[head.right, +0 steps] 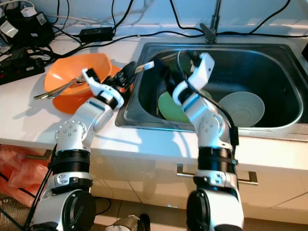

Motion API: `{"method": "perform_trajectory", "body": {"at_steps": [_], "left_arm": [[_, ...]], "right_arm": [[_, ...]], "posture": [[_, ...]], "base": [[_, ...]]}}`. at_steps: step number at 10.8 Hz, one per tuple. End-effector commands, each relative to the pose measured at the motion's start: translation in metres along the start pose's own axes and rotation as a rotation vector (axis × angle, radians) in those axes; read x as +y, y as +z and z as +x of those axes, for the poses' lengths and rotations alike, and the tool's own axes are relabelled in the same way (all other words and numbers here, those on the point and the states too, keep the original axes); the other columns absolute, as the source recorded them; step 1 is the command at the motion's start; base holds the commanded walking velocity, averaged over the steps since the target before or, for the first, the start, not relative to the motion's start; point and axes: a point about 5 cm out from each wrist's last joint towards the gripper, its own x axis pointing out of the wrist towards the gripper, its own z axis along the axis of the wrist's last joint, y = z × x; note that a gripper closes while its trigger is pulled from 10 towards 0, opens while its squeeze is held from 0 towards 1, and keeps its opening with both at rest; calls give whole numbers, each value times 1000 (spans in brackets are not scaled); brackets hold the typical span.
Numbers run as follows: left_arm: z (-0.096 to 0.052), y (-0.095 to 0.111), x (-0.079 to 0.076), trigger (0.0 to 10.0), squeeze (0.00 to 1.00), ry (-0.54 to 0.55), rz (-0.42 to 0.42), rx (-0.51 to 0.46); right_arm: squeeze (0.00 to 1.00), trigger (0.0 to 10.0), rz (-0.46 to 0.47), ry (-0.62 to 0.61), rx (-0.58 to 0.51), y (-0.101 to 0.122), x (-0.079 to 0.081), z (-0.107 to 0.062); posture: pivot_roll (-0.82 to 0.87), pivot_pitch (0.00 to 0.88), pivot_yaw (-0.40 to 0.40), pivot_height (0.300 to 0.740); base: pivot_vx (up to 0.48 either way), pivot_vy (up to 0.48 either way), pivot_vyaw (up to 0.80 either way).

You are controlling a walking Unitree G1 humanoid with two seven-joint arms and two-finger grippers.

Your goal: Kitchen organization

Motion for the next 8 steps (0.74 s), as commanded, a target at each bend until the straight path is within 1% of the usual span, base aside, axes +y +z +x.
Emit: {"method": "perform_trajectory", "body": {"at_steps": [1,3,4,5,6,7,8], "left_arm": [[10,-32,-10,0,0,-42,-82,59],[6,-37,-8,0,0,-36,-85,91],[3,-37,-8,0,0,-36,-89,94],[0,-37,-9,0,0,-45,-93,113],[-3,-36,-9,0,0,-47,-95,121],[-13,-30,-8,0,0,-50,-87,122],[-22,-23,-8,0,0,-49,-83,118]], "right_arm": [[0,10000,33,16,-24,2,3,3],[0,10000,116,44,-78,6,3,6],[0,10000,130,47,-87,5,3,7],[0,10000,171,62,-108,3,5,6],[0,10000,183,69,-116,2,5,5],[0,3647,215,79,-134,0,6,2],[0,0,229,85,-140,-3,7,0]], "posture": [[106,100,124,740],[110,100,121,740],[112,100,122,740],[114,101,122,740],[114,101,123,740],[113,102,125,740],[114,104,125,740]], "base": [[0,0,0],[0,0,0],[0,0,0],[0,0,0],[0,0,0],[0,0,0],[0,0,0]]}}
